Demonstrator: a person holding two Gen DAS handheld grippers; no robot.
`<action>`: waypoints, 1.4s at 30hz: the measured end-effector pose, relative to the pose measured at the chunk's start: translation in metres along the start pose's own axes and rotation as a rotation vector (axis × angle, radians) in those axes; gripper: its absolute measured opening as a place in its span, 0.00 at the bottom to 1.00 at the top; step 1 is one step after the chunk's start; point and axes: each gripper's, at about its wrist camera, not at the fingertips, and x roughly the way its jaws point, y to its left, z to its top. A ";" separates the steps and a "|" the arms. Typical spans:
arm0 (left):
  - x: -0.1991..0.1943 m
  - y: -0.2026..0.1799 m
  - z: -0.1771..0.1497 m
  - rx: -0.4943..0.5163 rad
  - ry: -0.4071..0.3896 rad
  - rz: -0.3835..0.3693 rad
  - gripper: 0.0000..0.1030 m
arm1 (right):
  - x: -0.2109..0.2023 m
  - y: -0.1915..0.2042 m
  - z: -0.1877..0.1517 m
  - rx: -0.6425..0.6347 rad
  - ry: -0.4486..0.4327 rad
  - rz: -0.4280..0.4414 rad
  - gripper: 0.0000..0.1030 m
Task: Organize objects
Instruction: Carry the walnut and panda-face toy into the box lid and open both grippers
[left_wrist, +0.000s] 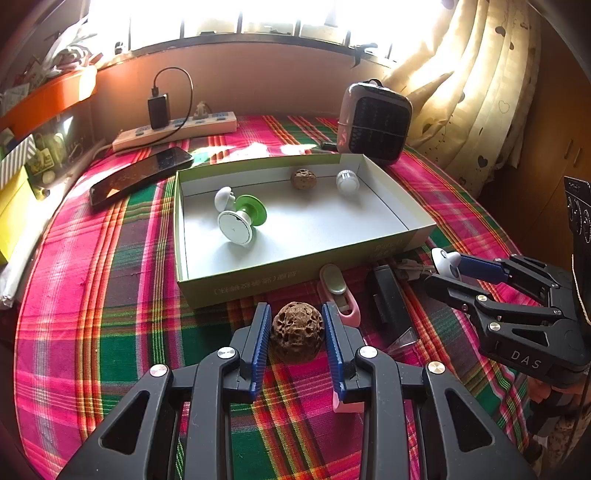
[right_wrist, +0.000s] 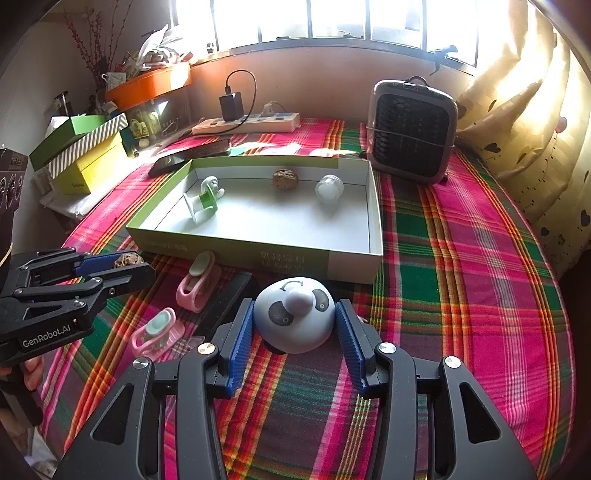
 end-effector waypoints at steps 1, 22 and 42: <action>-0.001 0.000 0.001 0.000 -0.002 -0.003 0.26 | -0.001 0.000 0.002 0.003 -0.003 0.002 0.44; 0.011 0.016 0.032 -0.025 -0.021 0.012 0.26 | 0.030 -0.002 0.054 -0.011 -0.014 0.041 0.44; 0.040 0.029 0.048 -0.041 0.009 0.035 0.26 | 0.098 0.019 0.111 -0.068 0.061 0.143 0.44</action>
